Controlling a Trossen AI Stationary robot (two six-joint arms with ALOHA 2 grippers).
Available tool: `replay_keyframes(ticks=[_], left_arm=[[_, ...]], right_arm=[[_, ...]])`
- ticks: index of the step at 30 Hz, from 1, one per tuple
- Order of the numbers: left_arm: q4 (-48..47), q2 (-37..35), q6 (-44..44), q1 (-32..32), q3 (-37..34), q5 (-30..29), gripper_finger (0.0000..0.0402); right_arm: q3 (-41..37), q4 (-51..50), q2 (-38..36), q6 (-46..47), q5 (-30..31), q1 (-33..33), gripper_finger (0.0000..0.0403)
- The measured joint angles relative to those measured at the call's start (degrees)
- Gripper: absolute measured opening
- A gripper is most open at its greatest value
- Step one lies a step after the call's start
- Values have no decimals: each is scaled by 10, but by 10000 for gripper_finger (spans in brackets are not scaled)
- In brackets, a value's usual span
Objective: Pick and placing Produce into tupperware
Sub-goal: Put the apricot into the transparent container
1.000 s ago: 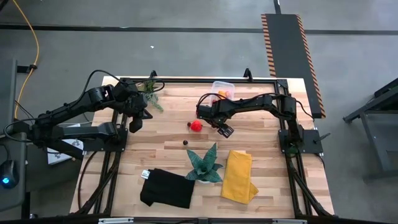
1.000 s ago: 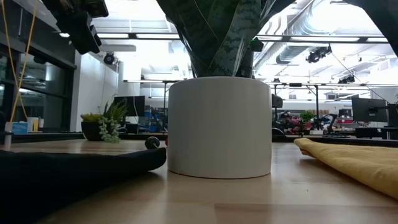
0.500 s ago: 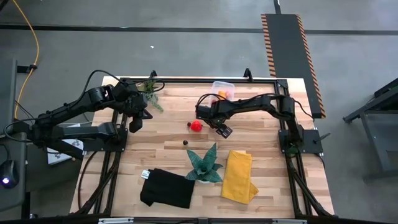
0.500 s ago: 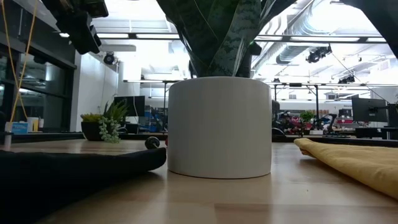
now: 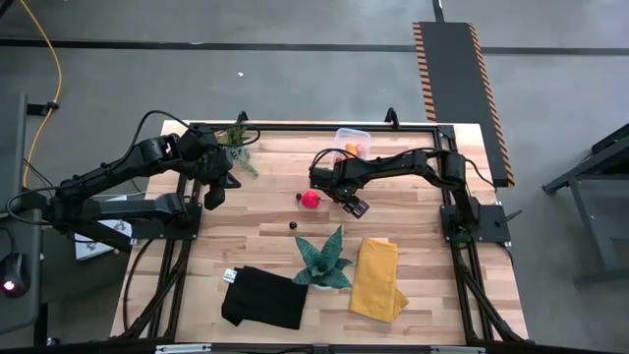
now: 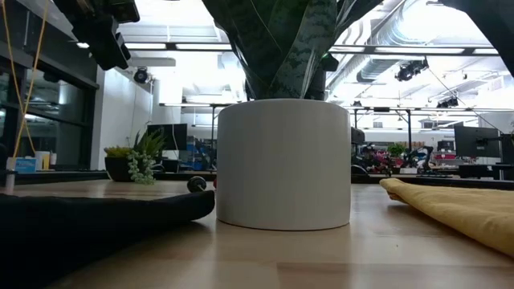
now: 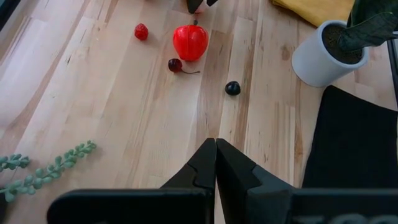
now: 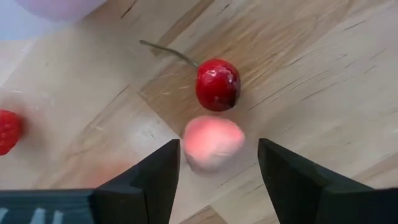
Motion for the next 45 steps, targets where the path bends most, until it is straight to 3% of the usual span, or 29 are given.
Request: replay_keyframes(ticks=[15, 31, 45], left_arm=[[0, 0, 0, 0, 0, 0, 1], [0, 0, 0, 0, 0, 0, 1], [1, 0, 0, 0, 0, 0, 1]], right_arm=[[0, 0, 0, 1, 18, 0, 205], [0, 0, 0, 0, 19, 0, 137], [7, 10, 0, -30, 24, 0, 128]])
